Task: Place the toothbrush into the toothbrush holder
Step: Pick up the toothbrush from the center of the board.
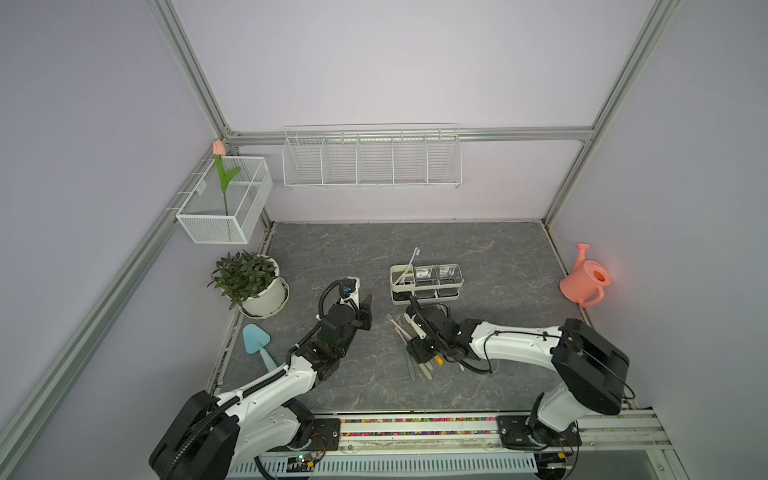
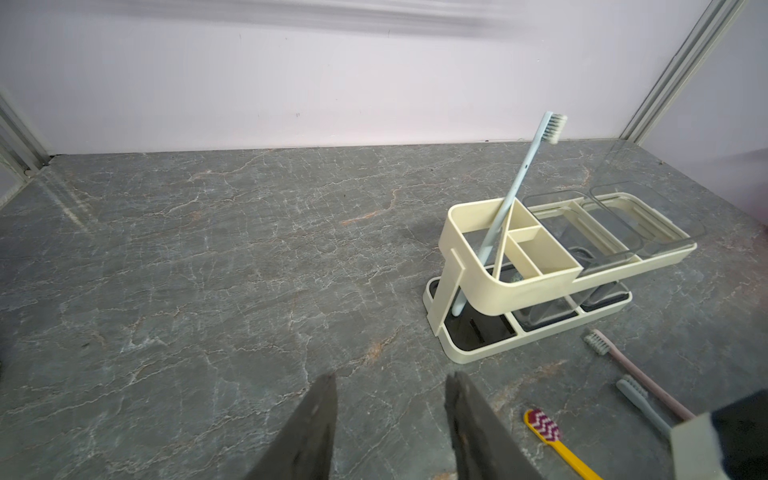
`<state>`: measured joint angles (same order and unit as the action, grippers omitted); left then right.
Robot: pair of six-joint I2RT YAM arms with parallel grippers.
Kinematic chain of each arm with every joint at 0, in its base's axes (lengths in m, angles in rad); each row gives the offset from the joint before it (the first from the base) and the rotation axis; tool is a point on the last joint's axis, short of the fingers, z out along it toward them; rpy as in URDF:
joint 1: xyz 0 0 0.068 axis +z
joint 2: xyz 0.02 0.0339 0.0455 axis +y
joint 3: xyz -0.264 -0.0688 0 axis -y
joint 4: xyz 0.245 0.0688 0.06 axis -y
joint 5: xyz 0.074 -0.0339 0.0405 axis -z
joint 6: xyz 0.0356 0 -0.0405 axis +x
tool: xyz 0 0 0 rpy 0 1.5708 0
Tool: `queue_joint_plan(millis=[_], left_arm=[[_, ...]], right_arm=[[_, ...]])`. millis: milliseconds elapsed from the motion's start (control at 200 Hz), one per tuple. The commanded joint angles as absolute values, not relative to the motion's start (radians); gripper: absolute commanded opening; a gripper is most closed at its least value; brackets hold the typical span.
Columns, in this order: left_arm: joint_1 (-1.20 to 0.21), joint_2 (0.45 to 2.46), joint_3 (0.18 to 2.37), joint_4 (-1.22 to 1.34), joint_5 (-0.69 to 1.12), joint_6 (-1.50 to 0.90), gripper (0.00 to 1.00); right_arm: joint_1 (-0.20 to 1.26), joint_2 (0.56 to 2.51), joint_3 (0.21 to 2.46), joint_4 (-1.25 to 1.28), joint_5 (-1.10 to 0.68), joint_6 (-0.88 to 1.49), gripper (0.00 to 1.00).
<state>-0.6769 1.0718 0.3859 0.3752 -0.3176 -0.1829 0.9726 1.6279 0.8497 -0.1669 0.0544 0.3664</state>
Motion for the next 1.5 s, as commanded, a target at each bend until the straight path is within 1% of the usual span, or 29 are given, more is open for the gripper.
queue_joint_plan(millis=[0,175,275,405,555,710,875,1005,1105,1245,1494], left_arm=[[-0.676,1.075,0.422,0.365,-0.325,-0.200,0.47],[-0.677,1.071,0.422,0.361,-0.322,-0.201,0.47],[-0.676,1.070,0.423,0.364,-0.314,-0.201,0.47],[-0.676,1.069,0.424,0.360,-0.311,-0.202,0.47],[-0.676,1.066,0.425,0.359,-0.305,-0.203,0.48],[-0.676,1.071,0.427,0.357,-0.298,-0.207,0.48],[-0.676,1.069,0.429,0.355,-0.293,-0.207,0.48],[-0.677,1.070,0.428,0.357,-0.290,-0.209,0.48],[-0.676,1.073,0.429,0.359,-0.281,-0.209,0.48],[-0.677,1.081,0.433,0.359,-0.273,-0.210,0.48],[-0.676,1.093,0.439,0.358,-0.262,-0.209,0.48]], right_arm=[[0.978,1.647,0.873,-0.154,0.049,0.364,0.61],[0.978,1.706,0.951,-0.180,0.050,0.364,0.58],[0.978,1.734,0.975,-0.186,0.055,0.367,0.51],[0.970,1.759,0.991,-0.175,0.027,0.384,0.50],[0.960,1.761,0.988,-0.149,0.000,0.399,0.45],[0.939,1.759,0.971,-0.106,-0.043,0.422,0.45],[0.919,1.758,0.951,-0.079,-0.066,0.446,0.34],[0.912,1.753,0.939,-0.073,-0.066,0.459,0.34],[0.912,1.759,0.948,-0.107,-0.035,0.457,0.34],[0.912,1.774,0.963,-0.149,-0.008,0.452,0.31],[0.911,1.808,0.995,-0.218,0.043,0.448,0.30]])
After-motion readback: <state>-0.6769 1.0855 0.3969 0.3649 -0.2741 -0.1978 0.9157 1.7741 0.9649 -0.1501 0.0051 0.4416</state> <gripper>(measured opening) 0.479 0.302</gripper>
